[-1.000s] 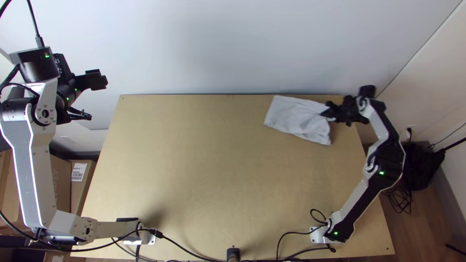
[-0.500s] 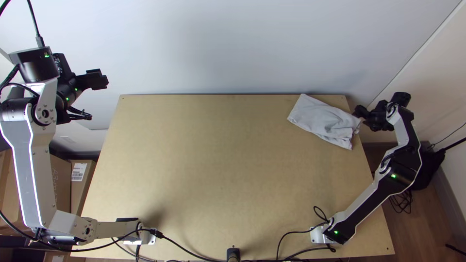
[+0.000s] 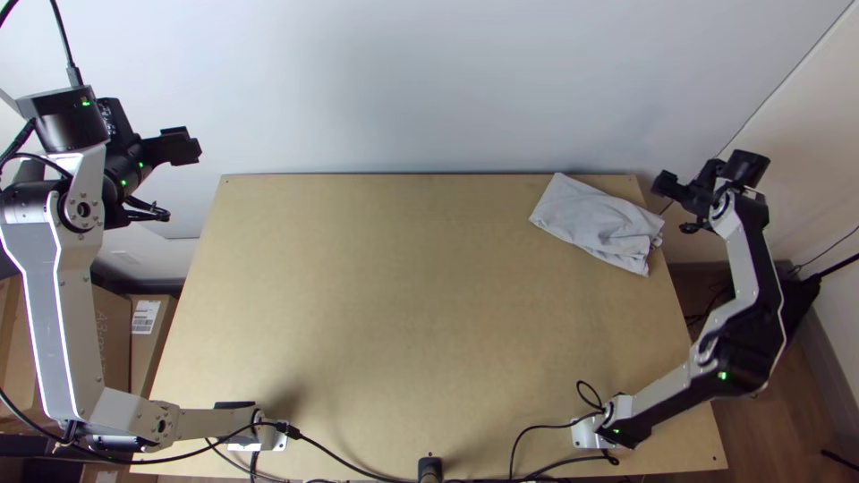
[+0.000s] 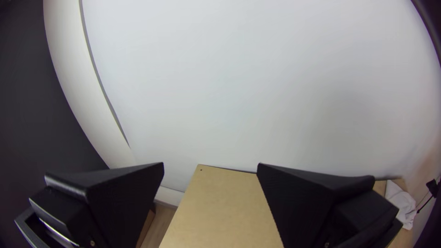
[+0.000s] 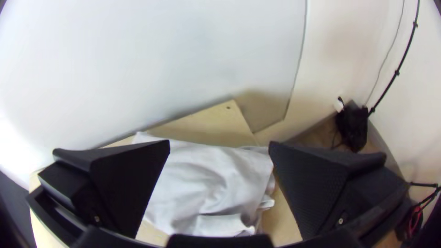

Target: Fold the t-shirt

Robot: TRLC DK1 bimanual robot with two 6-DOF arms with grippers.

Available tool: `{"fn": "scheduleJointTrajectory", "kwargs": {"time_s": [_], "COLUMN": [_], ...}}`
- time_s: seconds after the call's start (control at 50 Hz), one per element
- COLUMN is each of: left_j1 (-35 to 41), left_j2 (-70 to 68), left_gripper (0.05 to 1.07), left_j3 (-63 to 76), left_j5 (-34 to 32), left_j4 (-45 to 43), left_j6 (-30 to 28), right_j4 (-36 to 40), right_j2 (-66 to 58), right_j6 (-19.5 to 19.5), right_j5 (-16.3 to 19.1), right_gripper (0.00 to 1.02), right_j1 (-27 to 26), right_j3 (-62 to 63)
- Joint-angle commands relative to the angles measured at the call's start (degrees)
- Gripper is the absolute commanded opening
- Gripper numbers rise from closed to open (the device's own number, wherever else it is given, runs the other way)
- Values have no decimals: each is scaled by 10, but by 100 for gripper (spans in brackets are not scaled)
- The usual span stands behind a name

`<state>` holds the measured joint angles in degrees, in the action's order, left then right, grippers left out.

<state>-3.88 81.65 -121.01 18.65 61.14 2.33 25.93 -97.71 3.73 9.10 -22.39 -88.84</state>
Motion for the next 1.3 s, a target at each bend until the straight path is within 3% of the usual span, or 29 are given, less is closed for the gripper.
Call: {"fn": "scheduleJointTrajectory", "kwargs": {"time_s": [0.0, 0.24, 0.38, 0.5, 0.58, 0.76, 0.94, 1.02, 1.06, 1.14, 1.28], "left_j1": [1, 1, 1, 1, 3, 1, -5, -4, -4, -4, -5], "left_j2": [-38, -174, -274, -385, -460, -617, -775, -818, -818, -817, -818], "left_gripper": [103, 103, 103, 103, 103, 103, 103, 103, 103, 103, 103], "left_j3": [30, 201, 306, 416, 486, 635, 822, 902, 918, 961, 1068], "left_j5": [-23, -110, -126, -129, -132, -132, -132, -132, -132, -132, -132], "left_j4": [-1, -92, -154, -252, -301, -419, -566, -626, -618, -628, -673], "left_j6": [0, 0, -2, -22, -36, -60, -62, -63, -64, -63, -76], "right_j4": [-57, -63, -77, -80, -136, -354, -376, -450, -477, -478, -498], "right_j2": [143, 320, 417, 499, 580, 797, 933, 983, 984, 983, 983], "right_j6": [-30, -64, -24, -25, -29, -57, -74, -64, -64, -27, -25], "right_j5": [-15, -56, -66, -66, -66, -63, -62, -61, -60, -62, -61], "right_gripper": [99, 99, 99, 99, 99, 99, 99, 99, 99, 99, 99], "right_j1": [39, 101, 104, 101, 101, 119, 130, 127, 126, 123, 123], "right_j3": [29, 17, 19, 36, 100, 314, 453, 555, 596, 655, 794]}}
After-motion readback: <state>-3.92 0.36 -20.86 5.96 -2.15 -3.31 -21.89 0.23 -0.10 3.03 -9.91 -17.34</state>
